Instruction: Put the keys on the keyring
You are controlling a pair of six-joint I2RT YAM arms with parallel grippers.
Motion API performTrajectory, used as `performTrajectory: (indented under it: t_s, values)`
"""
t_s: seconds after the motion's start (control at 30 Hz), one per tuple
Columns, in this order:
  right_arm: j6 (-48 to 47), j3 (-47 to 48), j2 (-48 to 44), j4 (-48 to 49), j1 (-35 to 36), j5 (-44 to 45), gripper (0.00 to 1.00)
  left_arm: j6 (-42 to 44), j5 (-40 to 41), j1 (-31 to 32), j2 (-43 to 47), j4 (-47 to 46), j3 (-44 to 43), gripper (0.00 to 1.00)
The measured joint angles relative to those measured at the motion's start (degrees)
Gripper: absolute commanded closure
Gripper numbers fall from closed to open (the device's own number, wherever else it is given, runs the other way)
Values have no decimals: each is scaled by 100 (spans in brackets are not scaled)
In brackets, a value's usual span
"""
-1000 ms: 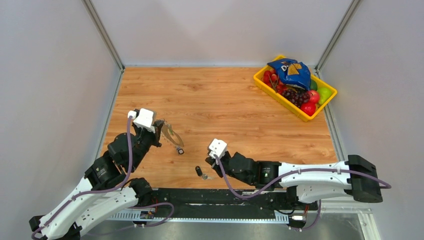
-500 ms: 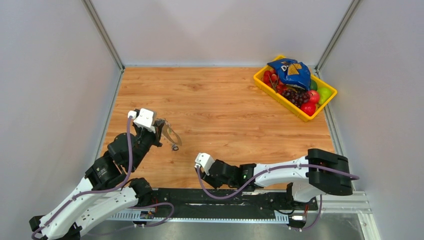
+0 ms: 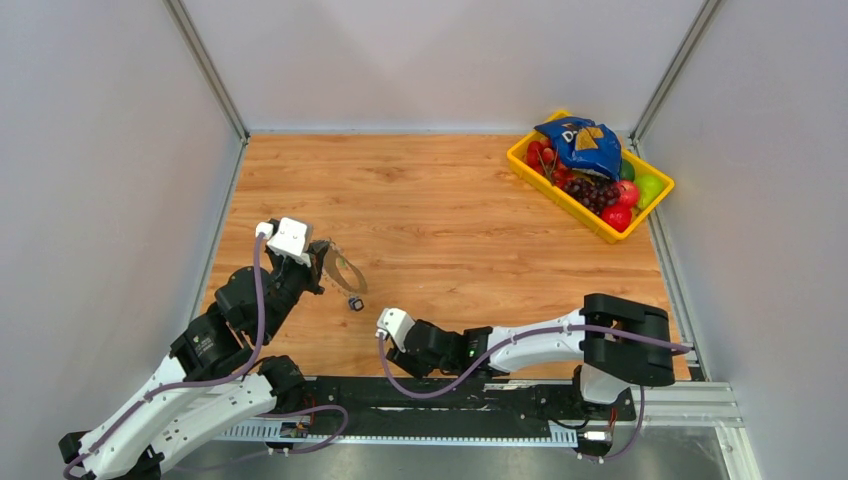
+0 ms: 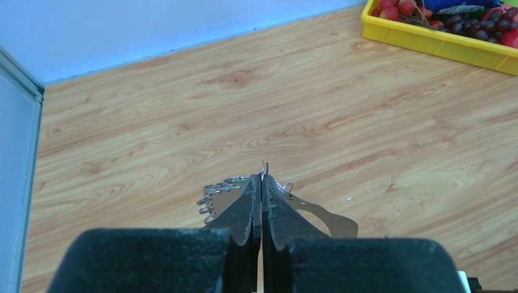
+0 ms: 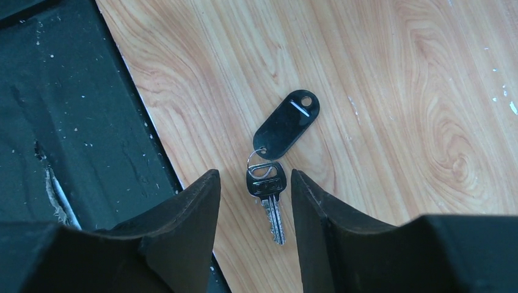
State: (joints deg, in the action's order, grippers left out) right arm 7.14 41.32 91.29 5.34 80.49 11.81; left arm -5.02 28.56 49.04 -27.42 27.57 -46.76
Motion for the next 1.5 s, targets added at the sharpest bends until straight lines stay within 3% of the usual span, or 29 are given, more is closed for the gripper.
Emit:
performTrajectory:
  t_s: [0.8, 0.9, 1.2, 1.5]
  values:
    - [11, 13, 323, 339, -339, -444, 62, 44, 2, 0, 11, -15, 44, 100]
    - [11, 13, 334, 363, -339, -439, 68, 46, 2, 0, 11, -17, 46, 100]
    - [35, 33, 396, 525, -339, -400, 100, 46, 22, 0, 9, -17, 55, 100]
    - [37, -26, 15, 310, -339, -372, 100, 46, 24, 0, 2, -20, 61, 100]
